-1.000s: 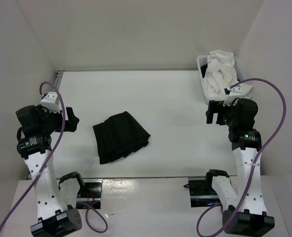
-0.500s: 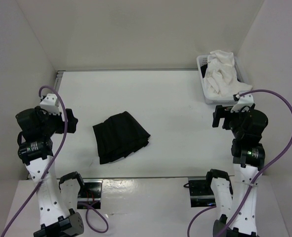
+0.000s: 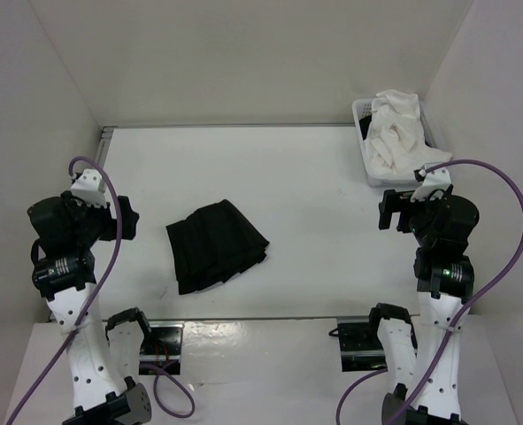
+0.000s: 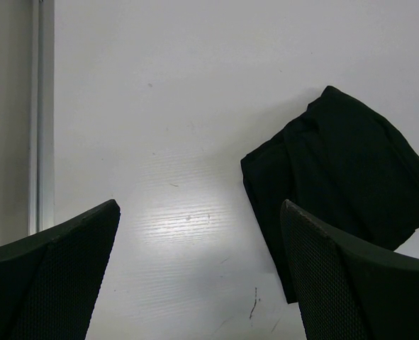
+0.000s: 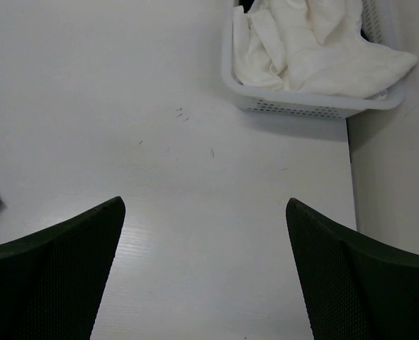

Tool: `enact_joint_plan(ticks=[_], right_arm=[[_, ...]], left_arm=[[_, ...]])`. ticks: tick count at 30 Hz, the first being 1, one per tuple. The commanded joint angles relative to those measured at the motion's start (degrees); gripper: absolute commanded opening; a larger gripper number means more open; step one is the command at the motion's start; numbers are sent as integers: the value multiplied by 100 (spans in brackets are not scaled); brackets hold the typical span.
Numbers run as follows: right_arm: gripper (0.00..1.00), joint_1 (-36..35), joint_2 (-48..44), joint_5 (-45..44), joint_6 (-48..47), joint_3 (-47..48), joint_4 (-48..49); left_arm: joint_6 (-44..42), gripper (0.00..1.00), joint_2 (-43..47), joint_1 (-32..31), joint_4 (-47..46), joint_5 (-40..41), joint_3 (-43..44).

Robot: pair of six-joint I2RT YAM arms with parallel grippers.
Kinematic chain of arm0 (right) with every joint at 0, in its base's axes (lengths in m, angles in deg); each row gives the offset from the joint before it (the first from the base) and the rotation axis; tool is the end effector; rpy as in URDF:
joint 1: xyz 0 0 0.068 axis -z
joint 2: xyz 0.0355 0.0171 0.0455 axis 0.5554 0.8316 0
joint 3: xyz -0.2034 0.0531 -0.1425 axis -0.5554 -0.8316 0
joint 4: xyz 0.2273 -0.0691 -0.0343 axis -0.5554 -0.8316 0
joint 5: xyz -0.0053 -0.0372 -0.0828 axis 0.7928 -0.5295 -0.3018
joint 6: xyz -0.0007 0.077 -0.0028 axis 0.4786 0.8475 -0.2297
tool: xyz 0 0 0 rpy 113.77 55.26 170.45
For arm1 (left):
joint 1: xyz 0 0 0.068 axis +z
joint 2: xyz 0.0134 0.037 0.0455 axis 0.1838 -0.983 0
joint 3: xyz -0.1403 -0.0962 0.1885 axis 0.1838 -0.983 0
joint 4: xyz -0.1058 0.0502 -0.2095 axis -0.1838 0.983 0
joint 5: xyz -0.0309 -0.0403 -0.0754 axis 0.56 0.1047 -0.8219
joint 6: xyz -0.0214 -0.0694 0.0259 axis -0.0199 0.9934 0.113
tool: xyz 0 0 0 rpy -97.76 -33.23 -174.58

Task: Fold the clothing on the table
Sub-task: Fold the skirt

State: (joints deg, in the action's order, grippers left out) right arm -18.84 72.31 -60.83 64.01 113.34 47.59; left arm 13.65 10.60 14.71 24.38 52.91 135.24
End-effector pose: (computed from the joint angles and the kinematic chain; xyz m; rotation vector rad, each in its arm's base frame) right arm 0.1473 -0.0213 0.3383 -0.1264 1.8858 -0.0636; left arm 0.1479 0.0385 0.3365 0.0045 1.9437 -0.0524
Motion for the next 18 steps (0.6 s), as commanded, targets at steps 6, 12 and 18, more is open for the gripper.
enact_joint_plan(ticks=[6,12,18], right_arm=[[98,31,18,156,-108,8,24],[98,31,18,209,-161,8,24],[98,31,71,262,-214,8,24]], left_arm=[[60,100,57,-7,-195,16,-24],[60,100,57,-7,-195,16,-24],[60,100,57,-7,-195,-36,-24]])
